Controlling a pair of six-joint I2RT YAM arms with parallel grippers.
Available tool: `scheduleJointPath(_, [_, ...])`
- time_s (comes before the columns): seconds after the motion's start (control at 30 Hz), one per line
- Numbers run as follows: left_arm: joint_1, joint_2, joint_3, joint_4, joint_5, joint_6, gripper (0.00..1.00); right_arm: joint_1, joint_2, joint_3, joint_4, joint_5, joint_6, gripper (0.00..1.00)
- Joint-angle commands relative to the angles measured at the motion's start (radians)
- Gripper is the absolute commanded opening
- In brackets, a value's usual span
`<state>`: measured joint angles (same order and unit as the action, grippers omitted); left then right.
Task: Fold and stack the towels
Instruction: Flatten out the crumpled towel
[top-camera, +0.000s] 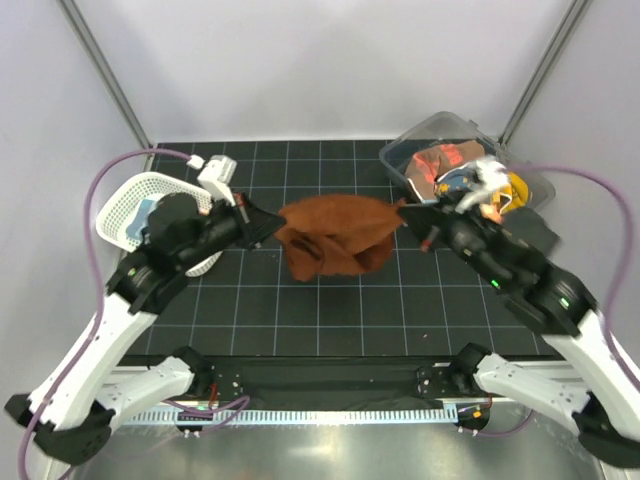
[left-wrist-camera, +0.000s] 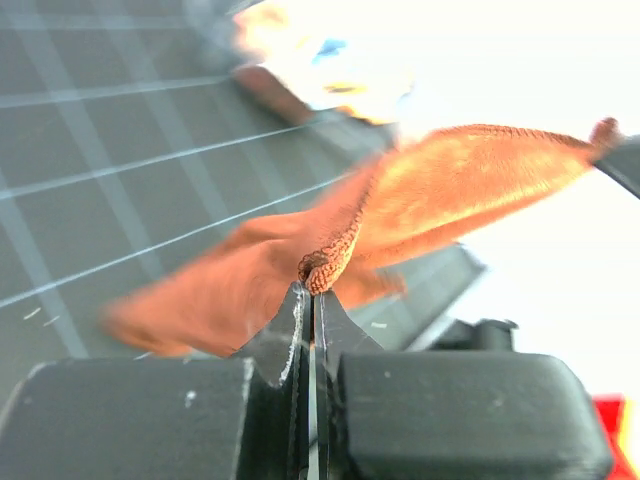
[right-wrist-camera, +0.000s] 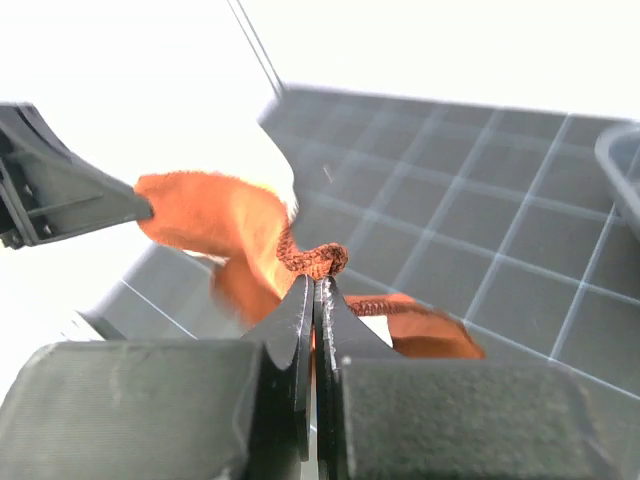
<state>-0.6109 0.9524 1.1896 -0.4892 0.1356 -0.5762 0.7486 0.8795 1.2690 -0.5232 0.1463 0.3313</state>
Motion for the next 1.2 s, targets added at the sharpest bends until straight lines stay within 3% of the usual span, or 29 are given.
scheduleJointPath(0.0, [-0.016, -0.044, 0.022, -0.025, 0.205, -0.022, 0.0, -0.005, -0.124, -0.126, 0.041, -0.039, 0.092, 0.01])
scheduleJointPath(0.23, [-0.024, -0.07, 0.18, -0.147, 0.161, 0.002, 0.0, -0.005, -0.188, -0.091, 0.101, -0.122, 0.179, 0.01])
scheduleJointPath(0.43, [-0.024, -0.049, 0.323, -0.328, 0.075, 0.062, 0.0, -0.005, -0.203, -0.008, 0.028, -0.166, 0.193, 0.01])
scheduleJointPath(0.63, [-0.024, -0.041, 0.407, -0.333, 0.074, 0.094, 0.0, -0.005, -0.18, 0.107, 0.015, -0.185, 0.158, 0.01])
scheduleJointPath(0.8, [-0.024, 0.014, 0.553, -0.307, 0.189, 0.093, 0.0, -0.005, -0.082, 0.283, 0.044, -0.254, 0.17, 0.01])
scheduleJointPath(0.97, [-0.024, 0.06, 0.701, -0.287, 0.239, 0.064, 0.0, -0.005, -0.047, 0.349, 0.129, -0.28, 0.233, 0.01])
scheduleJointPath(1.17, [-0.024, 0.094, 0.766, -0.29, 0.211, 0.047, 0.0, -0.005, -0.048, 0.368, 0.18, -0.229, 0.253, 0.01])
